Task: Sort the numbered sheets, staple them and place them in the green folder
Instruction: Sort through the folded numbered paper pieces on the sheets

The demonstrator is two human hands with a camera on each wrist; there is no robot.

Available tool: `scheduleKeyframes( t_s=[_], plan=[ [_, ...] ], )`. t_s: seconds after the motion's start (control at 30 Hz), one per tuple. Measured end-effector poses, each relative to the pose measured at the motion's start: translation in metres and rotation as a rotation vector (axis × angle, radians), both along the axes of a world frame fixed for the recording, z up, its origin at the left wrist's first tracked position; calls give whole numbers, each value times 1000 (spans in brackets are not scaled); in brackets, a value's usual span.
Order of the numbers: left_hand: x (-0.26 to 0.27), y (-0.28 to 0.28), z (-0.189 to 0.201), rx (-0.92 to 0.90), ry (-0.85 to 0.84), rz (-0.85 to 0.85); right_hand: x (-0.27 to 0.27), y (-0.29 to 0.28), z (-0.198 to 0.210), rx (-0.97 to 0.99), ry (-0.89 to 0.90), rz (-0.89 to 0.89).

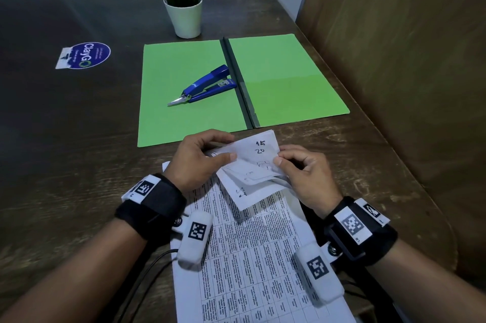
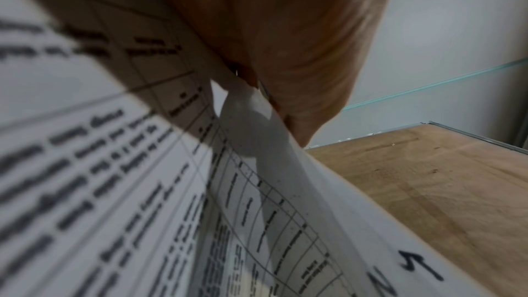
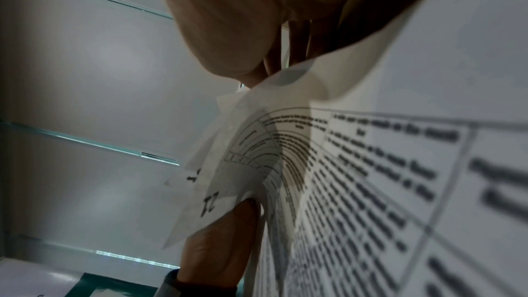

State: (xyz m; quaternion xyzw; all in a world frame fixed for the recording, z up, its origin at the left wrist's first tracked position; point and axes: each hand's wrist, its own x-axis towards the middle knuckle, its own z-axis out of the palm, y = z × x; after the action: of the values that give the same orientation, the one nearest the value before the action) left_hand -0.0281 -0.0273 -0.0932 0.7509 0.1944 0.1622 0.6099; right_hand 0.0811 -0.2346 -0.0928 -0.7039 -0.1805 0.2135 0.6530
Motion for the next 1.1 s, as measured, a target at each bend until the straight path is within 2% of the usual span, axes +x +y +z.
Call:
scheduleKeyframes(
  t_s=[0.1, 0.27, 0.37, 0.47, 0.57, 0.8, 1.1],
  plan=[
    [-1, 0, 2, 39, 8, -18, 0, 0, 1, 2, 54, -9],
    [-1, -2, 6, 58, 41, -54, 0, -1, 6, -59, -125, 9],
    [0, -3, 7, 67, 67, -73, -3, 0, 8, 8, -85, -37],
    [0, -3, 6, 2, 55, -59, -1, 1, 5, 9, -49, -84],
    [0, -1, 3, 80, 65, -35, 2, 1, 4, -16, -46, -101],
    [-1, -2, 4, 78, 81, -43, 4, 0, 2, -56, -27, -87],
    [-1, -1, 2, 84, -18, -2, 0, 0, 6, -27, -22, -48]
  ],
)
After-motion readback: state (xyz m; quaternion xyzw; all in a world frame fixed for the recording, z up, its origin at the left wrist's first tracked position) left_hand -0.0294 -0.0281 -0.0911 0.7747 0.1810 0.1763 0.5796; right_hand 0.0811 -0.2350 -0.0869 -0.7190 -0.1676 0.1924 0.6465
